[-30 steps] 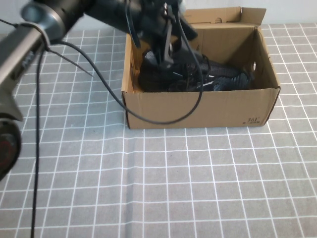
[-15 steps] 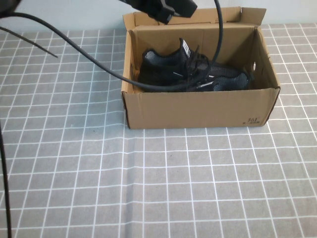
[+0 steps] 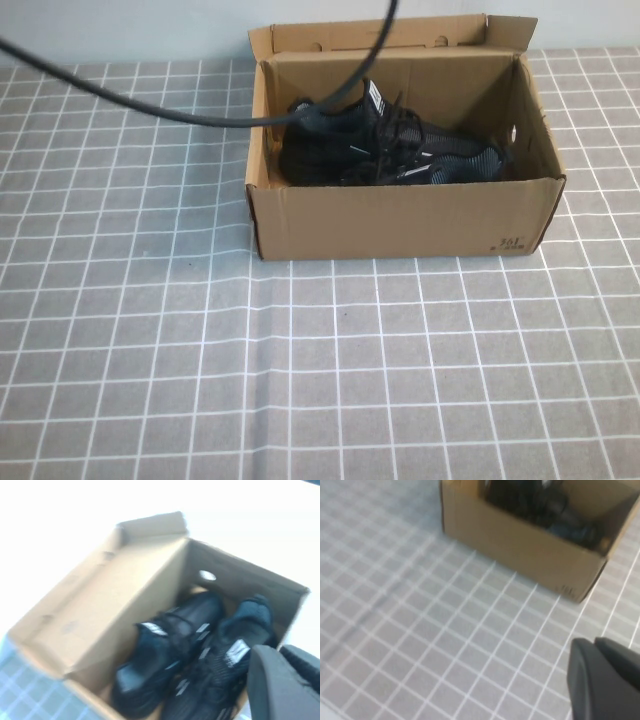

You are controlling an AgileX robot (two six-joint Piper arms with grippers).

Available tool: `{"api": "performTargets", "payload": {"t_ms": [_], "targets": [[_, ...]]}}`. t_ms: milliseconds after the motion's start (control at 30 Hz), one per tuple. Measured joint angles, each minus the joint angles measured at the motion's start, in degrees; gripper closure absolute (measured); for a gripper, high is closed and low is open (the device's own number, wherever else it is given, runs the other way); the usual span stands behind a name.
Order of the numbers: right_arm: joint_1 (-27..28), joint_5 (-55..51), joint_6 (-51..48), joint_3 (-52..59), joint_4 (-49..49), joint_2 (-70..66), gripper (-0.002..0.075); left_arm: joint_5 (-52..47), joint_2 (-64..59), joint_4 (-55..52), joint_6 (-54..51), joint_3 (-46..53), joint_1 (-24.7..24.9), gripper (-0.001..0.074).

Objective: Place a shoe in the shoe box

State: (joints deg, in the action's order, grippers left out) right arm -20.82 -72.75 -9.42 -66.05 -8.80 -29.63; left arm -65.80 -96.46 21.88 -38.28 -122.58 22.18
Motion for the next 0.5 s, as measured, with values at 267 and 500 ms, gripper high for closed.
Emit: {"api": "performTargets", "payload": {"t_ms": [267, 500], "targets": [[0.0, -0.8, 5.6, 0.0, 1.6, 15.5, 0.0742, 11.6, 16.8, -2.6, 2.7, 18.2, 0.0, 0.0735], [0.0, 1.6, 5.9, 4.8, -0.1, 22.1, 0.0742, 31.3, 36.5, -0.5, 2.8, 49.8, 0.0, 0.0735]]}}
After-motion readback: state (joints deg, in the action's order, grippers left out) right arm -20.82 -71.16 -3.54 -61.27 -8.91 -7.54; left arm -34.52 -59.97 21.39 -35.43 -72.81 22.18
